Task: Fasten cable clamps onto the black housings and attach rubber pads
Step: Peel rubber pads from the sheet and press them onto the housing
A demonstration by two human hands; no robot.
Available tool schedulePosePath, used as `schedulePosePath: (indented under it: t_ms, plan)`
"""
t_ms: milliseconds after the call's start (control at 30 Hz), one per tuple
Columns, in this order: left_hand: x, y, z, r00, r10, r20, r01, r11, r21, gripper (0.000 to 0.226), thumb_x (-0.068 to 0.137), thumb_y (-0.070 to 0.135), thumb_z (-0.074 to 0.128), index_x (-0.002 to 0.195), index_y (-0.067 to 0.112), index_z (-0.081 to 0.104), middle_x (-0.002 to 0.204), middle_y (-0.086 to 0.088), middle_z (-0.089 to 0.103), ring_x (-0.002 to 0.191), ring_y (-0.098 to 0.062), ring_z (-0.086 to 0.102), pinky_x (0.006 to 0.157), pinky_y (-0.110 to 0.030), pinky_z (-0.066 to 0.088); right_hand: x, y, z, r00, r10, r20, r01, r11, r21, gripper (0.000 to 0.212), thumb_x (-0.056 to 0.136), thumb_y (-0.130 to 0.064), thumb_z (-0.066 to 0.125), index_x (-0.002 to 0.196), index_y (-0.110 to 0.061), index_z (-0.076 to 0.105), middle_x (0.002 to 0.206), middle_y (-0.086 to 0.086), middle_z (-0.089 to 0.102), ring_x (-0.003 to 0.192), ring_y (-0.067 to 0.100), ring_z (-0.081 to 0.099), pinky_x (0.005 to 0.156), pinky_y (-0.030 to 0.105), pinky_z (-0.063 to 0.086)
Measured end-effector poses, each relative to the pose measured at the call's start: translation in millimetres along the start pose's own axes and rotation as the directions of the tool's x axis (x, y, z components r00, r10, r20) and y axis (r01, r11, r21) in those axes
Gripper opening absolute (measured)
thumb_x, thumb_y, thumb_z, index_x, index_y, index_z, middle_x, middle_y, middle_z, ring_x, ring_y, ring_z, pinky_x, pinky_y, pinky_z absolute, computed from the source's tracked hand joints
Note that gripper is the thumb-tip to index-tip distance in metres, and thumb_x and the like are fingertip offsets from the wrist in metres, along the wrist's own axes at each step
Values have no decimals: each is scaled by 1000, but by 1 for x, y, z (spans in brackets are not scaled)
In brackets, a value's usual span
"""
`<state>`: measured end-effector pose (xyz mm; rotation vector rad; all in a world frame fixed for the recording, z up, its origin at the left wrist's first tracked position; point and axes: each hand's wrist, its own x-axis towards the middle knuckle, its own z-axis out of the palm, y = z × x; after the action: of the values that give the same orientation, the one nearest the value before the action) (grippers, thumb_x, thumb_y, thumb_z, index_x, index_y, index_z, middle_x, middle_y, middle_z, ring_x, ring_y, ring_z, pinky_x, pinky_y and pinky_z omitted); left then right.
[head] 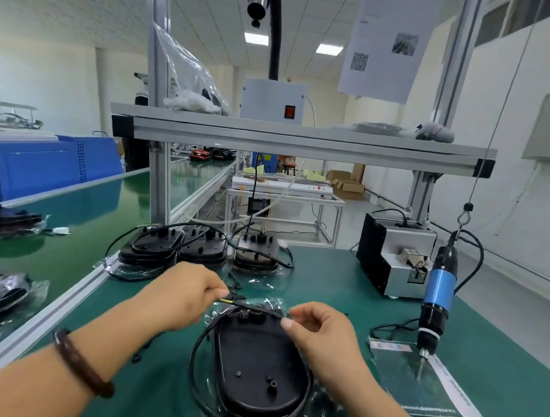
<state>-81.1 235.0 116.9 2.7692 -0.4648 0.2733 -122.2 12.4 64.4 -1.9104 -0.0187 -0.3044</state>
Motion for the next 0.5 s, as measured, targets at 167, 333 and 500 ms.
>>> schedulePosePath:
  t_ms: [167,333,500]
  plan:
    - [-28,4,45,954,-278,-110,233,923,-306,33,99,34,46,72,16,54,64,0,58,67,-21,61,69,-29,47,-9,10,-10,997,50,49,-44,992,-122,8,83,-31,72,77,-33,76,70,-20,71,67,-8,63,69,14,48]
    - [-51,9,71,888,-459,32,362,654,-664,32,101,30,40,75,13,49,73,-3,51,68,-18,46,63,-27,35,-26,16,-17,981,63,186,-36,989,-145,14,93,-34,60,95,-45,68,85,-44,60,88,-27,52,75,-2,40]
    - [-60,28,78,842,-517,151,406,425,-809,35,94,48,45,82,16,54,85,4,59,99,-28,58,90,-34,40,-25,16,-7,995,74,70,-66,992,-110,15,92,-31,62,100,-35,75,95,-29,70,96,-11,62,90,16,50]
